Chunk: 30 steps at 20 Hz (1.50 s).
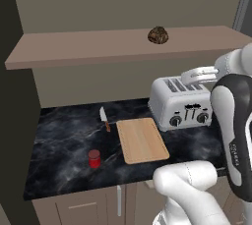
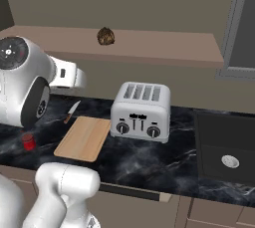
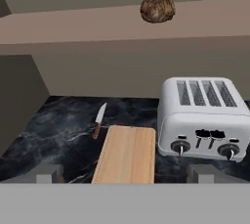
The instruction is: Pick the bread, place it on the cutting board, pick the jam, place it on the counter, and close the cabinet.
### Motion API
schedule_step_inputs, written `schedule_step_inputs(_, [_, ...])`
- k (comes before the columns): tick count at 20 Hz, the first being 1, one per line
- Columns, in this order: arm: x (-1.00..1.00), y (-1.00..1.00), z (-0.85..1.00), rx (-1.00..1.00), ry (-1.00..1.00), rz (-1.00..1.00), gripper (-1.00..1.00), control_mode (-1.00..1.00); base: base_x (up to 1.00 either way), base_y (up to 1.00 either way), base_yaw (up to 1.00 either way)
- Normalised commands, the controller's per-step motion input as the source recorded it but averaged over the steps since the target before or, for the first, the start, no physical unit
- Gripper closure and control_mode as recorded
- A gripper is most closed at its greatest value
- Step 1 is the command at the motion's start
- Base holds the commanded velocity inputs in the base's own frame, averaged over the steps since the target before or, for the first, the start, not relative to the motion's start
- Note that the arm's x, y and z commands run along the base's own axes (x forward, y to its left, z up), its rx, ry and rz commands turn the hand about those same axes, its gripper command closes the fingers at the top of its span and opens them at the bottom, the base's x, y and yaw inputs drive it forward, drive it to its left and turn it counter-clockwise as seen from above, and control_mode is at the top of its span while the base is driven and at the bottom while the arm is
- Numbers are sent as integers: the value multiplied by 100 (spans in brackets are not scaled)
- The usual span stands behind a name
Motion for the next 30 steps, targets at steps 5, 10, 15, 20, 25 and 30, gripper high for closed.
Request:
schedule_step_inputs(5, [-14, -25, 28, 0, 1, 0, -100, -100, 0, 0, 0])
schedule_step_inputs(10, [-11, -23, 11, 0, 0, 0, -100, -100, 0, 0, 0])
schedule_step_inputs(15, [0, -15, 6, 0, 0, 0, -100, -100, 0, 0, 0])
schedule_step_inputs(20, [0, -10, 5, 0, 0, 0, -100, -100, 0, 0, 0])
schedule_step_inputs(25, [4, 0, 8, 0, 0, 0, -100, -100, 0, 0, 0])
schedule_step_inputs(30, [10, 0, 10, 0, -2, 0, -100, -100, 0, 0, 0])
